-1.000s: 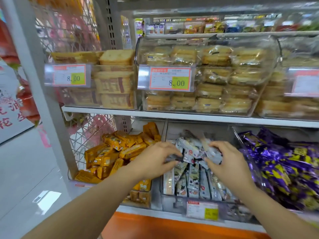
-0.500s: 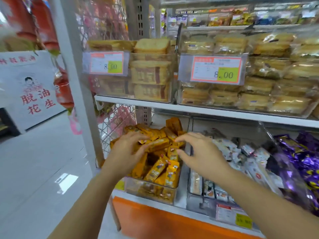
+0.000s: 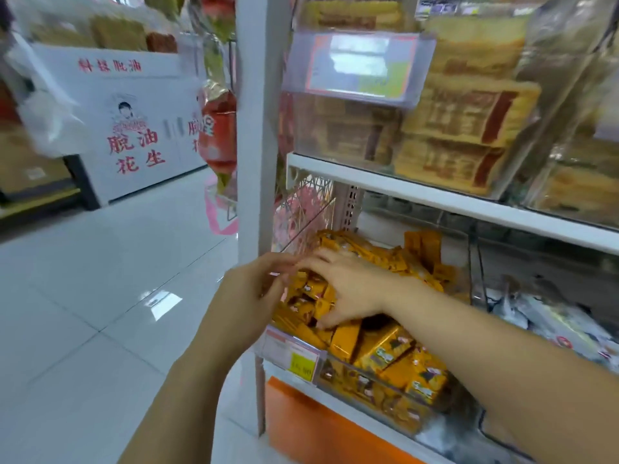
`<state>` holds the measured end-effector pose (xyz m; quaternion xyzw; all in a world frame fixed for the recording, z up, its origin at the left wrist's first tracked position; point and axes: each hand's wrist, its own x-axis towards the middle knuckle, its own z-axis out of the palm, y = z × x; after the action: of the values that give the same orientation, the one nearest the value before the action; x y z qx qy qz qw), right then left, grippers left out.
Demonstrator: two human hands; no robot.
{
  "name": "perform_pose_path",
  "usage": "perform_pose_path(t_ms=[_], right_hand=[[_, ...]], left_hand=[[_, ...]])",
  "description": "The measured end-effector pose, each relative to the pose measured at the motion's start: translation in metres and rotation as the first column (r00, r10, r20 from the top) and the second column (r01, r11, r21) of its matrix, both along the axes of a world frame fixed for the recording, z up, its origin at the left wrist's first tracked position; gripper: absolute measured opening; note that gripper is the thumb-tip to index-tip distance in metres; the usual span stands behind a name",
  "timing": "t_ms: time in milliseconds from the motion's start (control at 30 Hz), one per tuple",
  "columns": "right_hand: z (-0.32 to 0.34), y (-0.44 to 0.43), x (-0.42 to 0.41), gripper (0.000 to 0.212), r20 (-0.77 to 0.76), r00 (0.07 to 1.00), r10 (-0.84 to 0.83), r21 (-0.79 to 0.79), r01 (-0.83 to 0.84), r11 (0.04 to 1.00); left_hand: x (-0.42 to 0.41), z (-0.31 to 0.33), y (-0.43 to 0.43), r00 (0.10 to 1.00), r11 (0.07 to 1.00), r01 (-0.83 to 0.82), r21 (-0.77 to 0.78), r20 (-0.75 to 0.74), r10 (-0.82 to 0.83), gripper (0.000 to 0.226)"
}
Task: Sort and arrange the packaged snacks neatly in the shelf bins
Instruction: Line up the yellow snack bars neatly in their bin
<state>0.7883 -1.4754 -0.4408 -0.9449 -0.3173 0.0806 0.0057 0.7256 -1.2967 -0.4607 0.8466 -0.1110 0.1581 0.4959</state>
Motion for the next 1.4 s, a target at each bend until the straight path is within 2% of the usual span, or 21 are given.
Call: perform_pose_path(t_ms=[67,200,267,333,467,500,567,633,667,733,800,867,967,1100,1200,1300,1400], right_hand=[[0.006,-0.008,-0.001,0.088,0.038,0.999,-0.011,-0.074,0.014,0.997],[0.011,-0.036,-0.018,0.047,0.122,0.992,-0.024,-0.237,0.053,0.97],[0.013,-0.052,-0.021,0.031,0.16,0.984,-0.083,-0.217,0.117,0.969],[0.015,-0.068,-0.018,0.025,0.182,0.966,-0.186,-0.165,0.216,0.962],[0.016,-0.073,-0.019,0.025,0.225,0.941,-0.254,-0.086,0.279,0.957],[0.016,-0.068,-0.022,0.026,0.26,0.938,-0.228,-0.052,0.25,0.967],[0.014,-0.047,-0.03,0.035,0.303,0.95,-0.078,-0.018,0.087,0.996],[0.008,-0.02,-0.031,0.05,0.176,0.981,0.088,-0.026,-0.084,0.996],[0.003,-0.008,-0.027,0.057,0.076,0.992,0.104,-0.055,-0.1,0.993],[-0.007,0.003,-0.015,0.063,0.011,0.999,0.052,-0.174,-0.05,0.983],[-0.008,-0.003,-0.003,0.056,0.106,0.994,0.016,-0.26,0.012,0.966],[-0.004,-0.016,0.003,0.051,0.176,0.984,-0.038,-0.27,0.086,0.959],[0.001,-0.032,0.009,0.046,0.213,0.965,-0.156,-0.148,0.19,0.97],[0.001,-0.046,0.019,0.013,0.229,0.911,-0.344,0.149,0.316,0.937],[0.005,-0.058,0.026,0.013,0.195,0.88,-0.434,0.247,0.384,0.89],[0.009,-0.058,0.015,0.022,0.042,0.919,-0.392,0.234,0.373,0.898],[0.012,-0.043,-0.015,0.03,0.131,0.969,-0.208,0.228,0.175,0.958]], left_hand=[[-0.001,0.0,0.001,1.0,1.0,0.012,-0.005,-0.014,-0.012,0.036],[-0.003,0.0,0.001,0.999,0.999,0.031,0.016,-0.023,-0.031,0.04],[-0.003,0.0,0.0,0.999,0.999,0.036,0.021,-0.033,-0.035,0.04],[-0.003,0.0,-0.001,0.999,0.999,0.035,0.039,-0.043,-0.033,0.04],[-0.004,0.001,-0.002,0.999,0.995,0.039,0.09,-0.042,-0.035,0.034],[-0.004,0.001,-0.003,0.999,0.994,0.038,0.106,-0.04,-0.034,0.034],[-0.003,0.001,-0.003,0.999,0.991,0.03,0.129,-0.036,-0.026,0.033],[-0.002,0.002,-0.003,0.999,0.992,0.029,0.125,-0.024,-0.026,0.034],[-0.002,0.001,-0.002,0.999,0.993,0.03,0.116,-0.023,-0.028,0.035],[-0.003,-0.001,0.0,0.999,0.993,0.03,0.116,-0.037,-0.026,0.037],[-0.004,-0.005,0.005,0.997,0.99,0.042,0.138,-0.069,-0.033,0.036],[-0.004,-0.007,0.01,0.994,0.982,0.063,0.178,-0.094,-0.047,0.033],[-0.005,-0.006,0.013,0.992,0.973,0.085,0.214,-0.106,-0.063,0.028],[-0.005,-0.007,0.015,0.993,0.967,0.076,0.241,-0.108,-0.051,0.025],[-0.003,-0.009,0.015,0.993,0.96,0.061,0.274,-0.11,-0.031,0.024],[-0.001,-0.008,0.011,0.994,0.946,0.055,0.319,-0.109,-0.021,0.025],[0.0,-0.007,0.004,0.992,0.923,0.065,0.379,-0.125,-0.018,0.026]])
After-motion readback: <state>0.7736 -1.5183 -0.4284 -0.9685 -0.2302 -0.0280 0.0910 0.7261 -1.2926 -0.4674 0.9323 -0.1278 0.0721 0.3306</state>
